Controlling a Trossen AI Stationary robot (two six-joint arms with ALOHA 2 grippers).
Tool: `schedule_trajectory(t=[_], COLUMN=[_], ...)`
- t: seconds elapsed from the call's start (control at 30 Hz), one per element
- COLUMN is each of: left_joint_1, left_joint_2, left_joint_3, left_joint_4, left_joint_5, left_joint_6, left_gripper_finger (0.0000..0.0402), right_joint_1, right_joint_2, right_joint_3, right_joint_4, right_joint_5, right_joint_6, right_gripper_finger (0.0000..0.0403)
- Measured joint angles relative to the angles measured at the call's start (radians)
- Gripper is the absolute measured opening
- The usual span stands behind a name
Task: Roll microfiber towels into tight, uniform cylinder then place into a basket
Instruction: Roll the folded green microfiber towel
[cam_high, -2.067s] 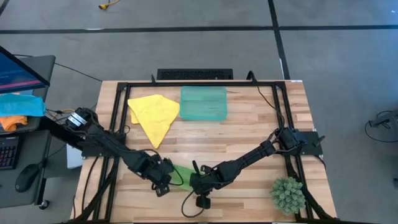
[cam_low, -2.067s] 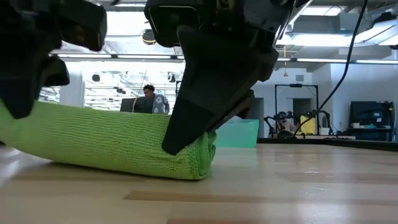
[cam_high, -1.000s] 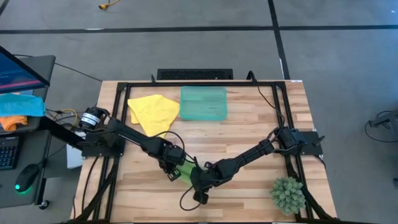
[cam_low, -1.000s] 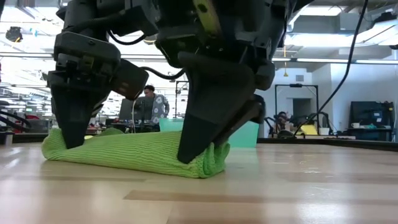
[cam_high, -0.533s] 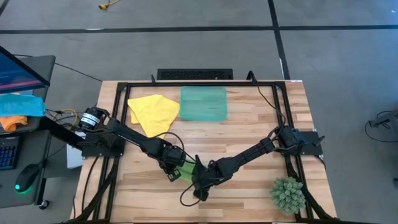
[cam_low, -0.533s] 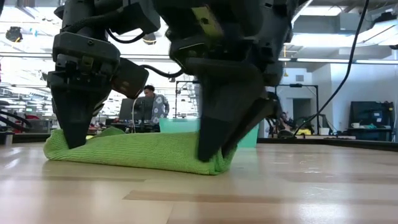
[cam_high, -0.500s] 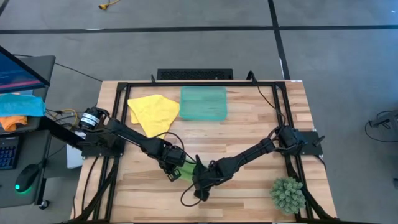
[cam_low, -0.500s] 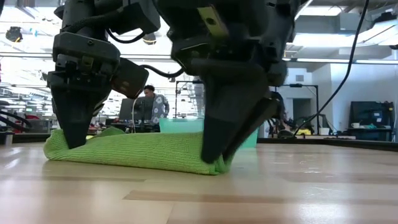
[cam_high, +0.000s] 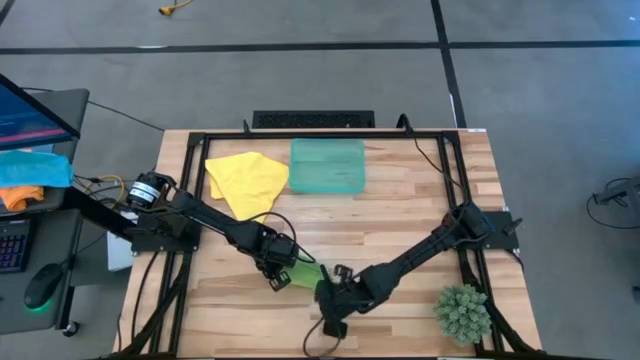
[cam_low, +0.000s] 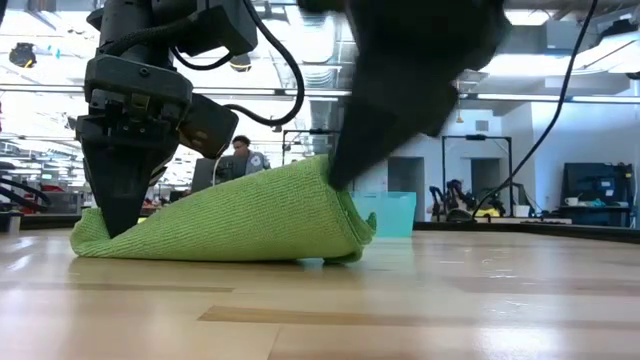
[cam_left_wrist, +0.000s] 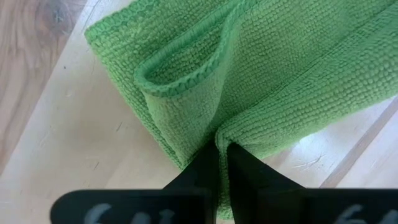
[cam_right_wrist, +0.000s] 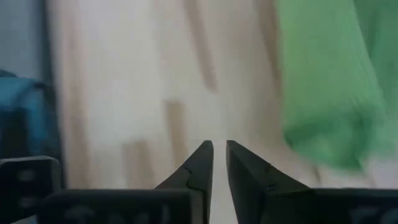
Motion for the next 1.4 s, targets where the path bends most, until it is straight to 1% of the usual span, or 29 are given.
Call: schedule_trajectory(t=[0.07, 0.13, 0.2, 0.27, 0.37, 0.47, 0.57, 0.67, 0.7, 0.9, 1.13, 1.27, 1.4], left_joint_1=[0.0, 0.0, 0.0, 0.0, 0.0, 0.0, 0.0, 0.0, 0.0, 0.0, 0.0, 0.0, 0.0], left_joint_2=[0.0, 0.0, 0.0, 0.0, 0.0, 0.0, 0.0, 0.0, 0.0, 0.0, 0.0, 0.0, 0.0], left_joint_3=[0.0, 0.0, 0.0, 0.0, 0.0, 0.0, 0.0, 0.0, 0.0, 0.0, 0.0, -0.001, -0.002], left_joint_4=[0.0, 0.0, 0.0, 0.0, 0.0, 0.0, 0.0, 0.0, 0.0, 0.003, 0.004, 0.004, 0.007], left_joint_5=[0.0, 0.002, 0.002, 0.003, 0.005, 0.005, 0.006, 0.006, 0.006, 0.008, 0.011, 0.012, 0.012], left_joint_6=[0.0, 0.0, 0.0, 0.002, 0.008, 0.013, 0.015, 0.016, 0.016, 0.024, 0.058, 0.067, 0.086], left_gripper_finger=[0.0009, 0.0009, 0.0009, 0.0009, 0.0009, 0.0009, 0.0009, 0.0009, 0.0009, 0.0009, 0.001, 0.0025, 0.0052], right_joint_1=[-0.001, -0.014, -0.031, -0.049, -0.076, -0.087, -0.084, -0.072, -0.066, -0.064, -0.075, -0.075, -0.075], right_joint_2=[0.0, 0.0, 0.004, 0.007, 0.007, 0.014, 0.027, 0.041, 0.05, 0.076, 0.073, 0.073, 0.072], right_joint_3=[0.0, 0.001, 0.001, 0.001, 0.001, 0.001, 0.001, 0.005, 0.005, 0.003, 0.004, 0.004, -0.002], right_joint_4=[0.068, 0.094, 0.091, 0.076, 0.053, -0.015, -0.04, -0.021, -0.02, -0.035, -0.059, -0.08, -0.079], right_joint_5=[0.045, 0.098, 0.152, 0.181, 0.168, 0.143, 0.096, 0.026, 0.02, 0.021, 0.013, 0.014, 0.016], right_joint_6=[-0.097, -0.158, -0.18, -0.185, -0.169, -0.102, -0.061, -0.039, -0.032, -0.027, -0.019, -0.019, -0.019], right_gripper_finger=[0.0065, 0.0065, 0.0065, 0.0065, 0.0065, 0.0065, 0.0065, 0.0065, 0.0065, 0.0065, 0.0065, 0.0065, 0.0065])
